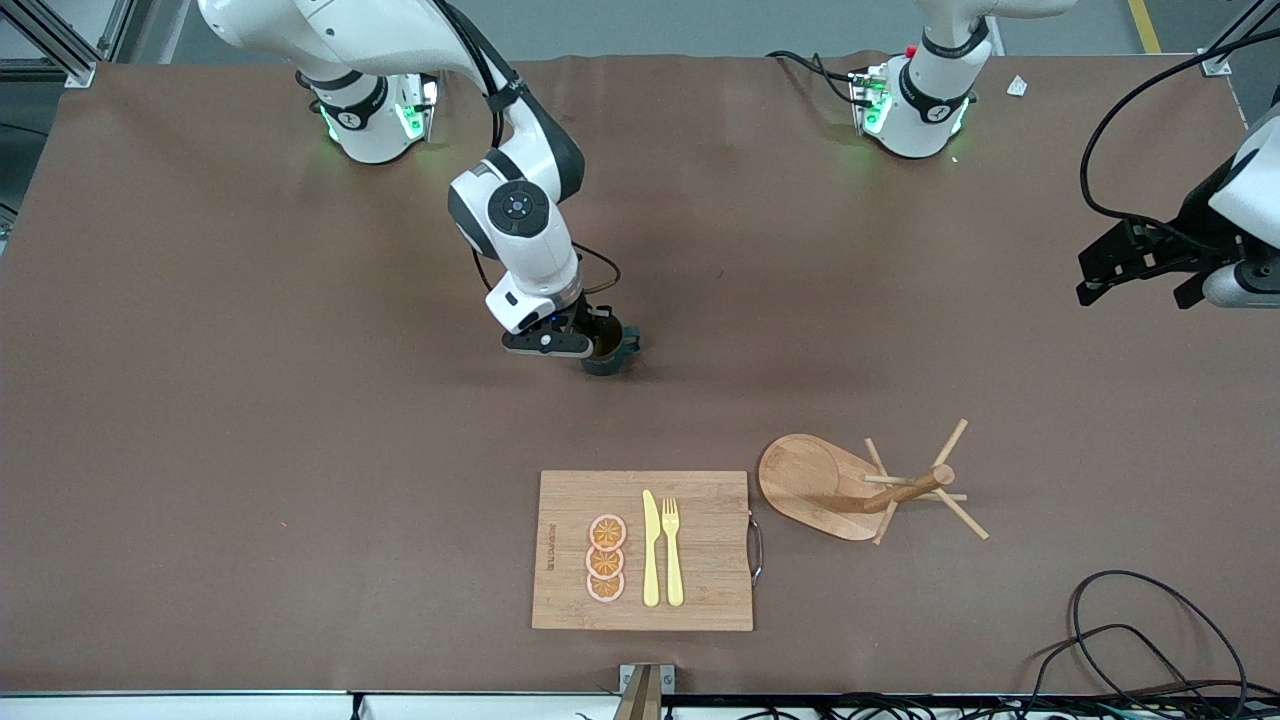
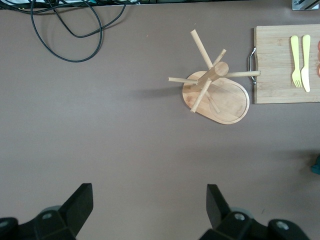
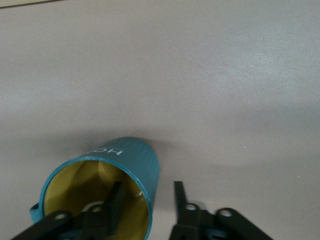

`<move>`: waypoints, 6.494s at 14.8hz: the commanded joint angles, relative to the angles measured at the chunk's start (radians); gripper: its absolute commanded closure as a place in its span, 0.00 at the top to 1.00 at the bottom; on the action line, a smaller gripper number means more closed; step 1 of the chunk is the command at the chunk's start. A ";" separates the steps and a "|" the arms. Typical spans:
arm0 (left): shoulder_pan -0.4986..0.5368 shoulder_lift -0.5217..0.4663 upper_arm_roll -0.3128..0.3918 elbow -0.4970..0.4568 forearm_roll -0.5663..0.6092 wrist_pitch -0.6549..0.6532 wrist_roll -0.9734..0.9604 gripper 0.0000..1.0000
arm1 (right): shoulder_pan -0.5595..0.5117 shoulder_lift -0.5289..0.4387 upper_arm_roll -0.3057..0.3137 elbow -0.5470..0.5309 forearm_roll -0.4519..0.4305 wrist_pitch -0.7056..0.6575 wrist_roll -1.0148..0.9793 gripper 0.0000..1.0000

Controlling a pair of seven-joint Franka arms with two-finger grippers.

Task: Transfer cup from left to right arm and place
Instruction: 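Grasp the mug rim with the right gripper while the left gripper withdraws, then lift the mug with the right gripper and carry it sideways, then lower the mug onto the table with the right gripper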

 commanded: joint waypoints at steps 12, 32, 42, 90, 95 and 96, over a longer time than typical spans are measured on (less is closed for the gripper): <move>0.004 -0.011 -0.022 0.010 -0.011 -0.034 -0.071 1.00 | 0.000 0.003 -0.008 0.014 -0.017 -0.010 0.029 0.03; 0.004 -0.011 -0.024 0.011 0.000 -0.039 -0.069 1.00 | -0.454 -0.498 -0.010 -0.055 -0.037 -0.539 -0.744 0.00; 0.002 -0.008 -0.024 0.010 0.002 -0.036 -0.069 1.00 | -0.624 -0.498 -0.008 -0.260 -0.158 -0.389 -1.397 0.00; 0.013 -0.005 -0.022 0.007 0.002 -0.022 -0.049 1.00 | -0.919 -0.244 -0.013 -0.299 0.006 -0.103 -3.460 0.19; 0.015 -0.004 -0.022 0.007 0.002 -0.022 -0.049 1.00 | -0.926 -0.241 -0.013 -0.282 0.005 -0.125 -3.484 0.82; 0.015 -0.004 -0.022 0.007 0.002 -0.022 -0.049 1.00 | -0.925 -0.235 -0.013 -0.274 0.005 -0.149 -3.522 1.00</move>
